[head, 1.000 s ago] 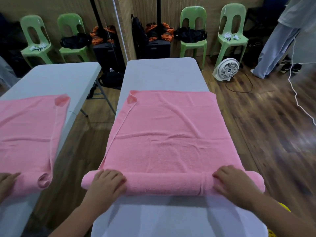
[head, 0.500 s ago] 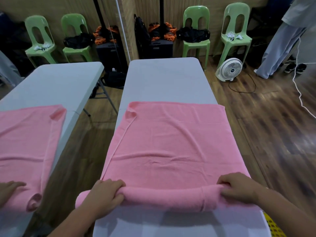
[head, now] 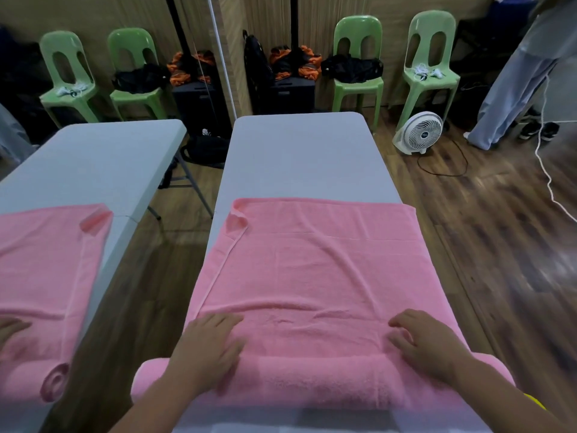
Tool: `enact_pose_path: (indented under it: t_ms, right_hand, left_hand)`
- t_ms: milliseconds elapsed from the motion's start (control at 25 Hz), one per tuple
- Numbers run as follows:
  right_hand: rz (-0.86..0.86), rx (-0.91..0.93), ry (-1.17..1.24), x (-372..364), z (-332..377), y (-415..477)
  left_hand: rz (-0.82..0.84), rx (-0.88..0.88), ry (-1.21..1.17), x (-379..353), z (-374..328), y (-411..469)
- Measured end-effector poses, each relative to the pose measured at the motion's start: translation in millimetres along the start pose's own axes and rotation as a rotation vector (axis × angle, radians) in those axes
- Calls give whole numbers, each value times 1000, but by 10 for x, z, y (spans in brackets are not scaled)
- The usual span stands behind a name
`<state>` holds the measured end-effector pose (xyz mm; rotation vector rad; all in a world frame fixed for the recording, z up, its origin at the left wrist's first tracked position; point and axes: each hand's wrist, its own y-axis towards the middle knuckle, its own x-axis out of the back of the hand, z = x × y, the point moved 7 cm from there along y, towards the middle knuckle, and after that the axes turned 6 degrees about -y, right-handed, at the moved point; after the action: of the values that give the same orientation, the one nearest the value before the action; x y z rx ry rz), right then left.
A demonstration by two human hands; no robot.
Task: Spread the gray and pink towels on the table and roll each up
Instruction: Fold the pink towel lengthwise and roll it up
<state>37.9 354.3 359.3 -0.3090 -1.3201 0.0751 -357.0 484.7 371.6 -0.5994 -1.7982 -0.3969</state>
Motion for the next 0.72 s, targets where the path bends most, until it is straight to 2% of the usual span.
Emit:
enact_pose_path:
  t_ms: [160,240,360,520,720]
  right_hand:
    - [-142,121,-47,229,647,959]
    - [-137,144,-97,172,925,1461]
    - [-111,94,-130,-37,983,1963]
    - [-176,57,-126,-79,591,2002]
    - [-245,-171,-122,119,-598,1842]
  left_hand:
    - [37,-140,-30,-257,-662,1215]
    - [102,-126,14,-468,-848,1701]
    - [122,-68,73,-696,-780,2097]
    - [68,-60,68,-644,-293,2251]
    - [6,157,197,-222,1043,2269]
